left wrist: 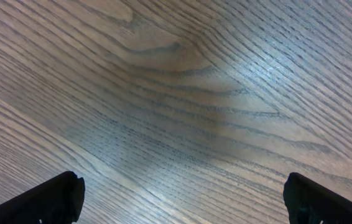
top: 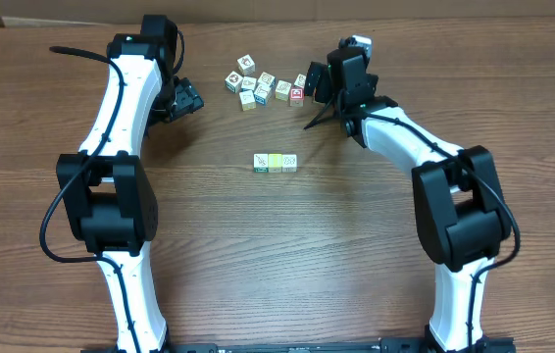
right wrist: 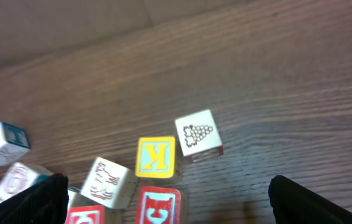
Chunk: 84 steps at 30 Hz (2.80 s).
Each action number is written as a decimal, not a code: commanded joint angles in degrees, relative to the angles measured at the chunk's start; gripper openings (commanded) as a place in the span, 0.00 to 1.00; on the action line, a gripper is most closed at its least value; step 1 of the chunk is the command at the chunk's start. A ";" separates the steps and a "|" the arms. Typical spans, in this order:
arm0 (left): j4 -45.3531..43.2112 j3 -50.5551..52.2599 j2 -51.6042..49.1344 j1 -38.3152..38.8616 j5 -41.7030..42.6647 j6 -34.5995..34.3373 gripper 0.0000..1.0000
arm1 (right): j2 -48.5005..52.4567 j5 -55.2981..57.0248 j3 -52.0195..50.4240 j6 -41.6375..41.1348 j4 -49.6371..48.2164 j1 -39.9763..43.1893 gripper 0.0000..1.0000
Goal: Form a horizontal line
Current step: 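Raise the right gripper and move it up to the block cluster, then lower the open right gripper over the red-edged E block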
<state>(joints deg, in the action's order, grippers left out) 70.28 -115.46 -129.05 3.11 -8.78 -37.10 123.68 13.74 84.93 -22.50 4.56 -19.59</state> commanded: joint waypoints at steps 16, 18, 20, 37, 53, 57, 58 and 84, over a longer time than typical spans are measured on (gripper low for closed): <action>-0.07 -1.05 -0.59 0.17 -0.24 0.50 1.00 | 4.02 0.13 -0.11 -0.24 -3.26 -0.26 1.00; -0.07 -1.05 -0.59 0.17 -0.26 0.50 1.00 | 4.02 0.13 -0.11 -0.22 -3.26 -0.26 1.00; -0.07 -1.05 -0.59 0.17 -0.26 0.50 1.00 | 4.02 0.13 -0.11 -0.22 -3.23 -0.26 1.00; -0.07 -1.05 -0.59 0.17 -0.24 0.50 1.00 | 4.02 0.11 -0.11 -0.24 -3.23 -0.26 1.00; -0.07 -1.05 -0.59 0.17 -0.24 0.50 1.00 | 4.39 -1.14 -0.11 -0.22 -3.04 -0.26 0.89; -0.07 -1.05 -0.59 0.17 -0.24 0.50 1.00 | 4.92 -1.16 -0.11 -0.22 -3.04 -0.26 0.89; -0.07 -1.05 -0.59 0.17 -0.24 0.50 1.00 | 5.05 -1.14 -0.11 -0.22 -3.08 -0.26 0.89; -0.07 -1.05 -0.59 0.17 -0.26 0.50 1.00 | 7.43 -1.14 -0.09 -0.17 -4.52 -0.26 0.85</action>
<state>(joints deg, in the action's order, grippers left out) 70.26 -115.46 -129.05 3.11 -8.78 -37.08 130.17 12.43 84.84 -22.70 0.01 -19.59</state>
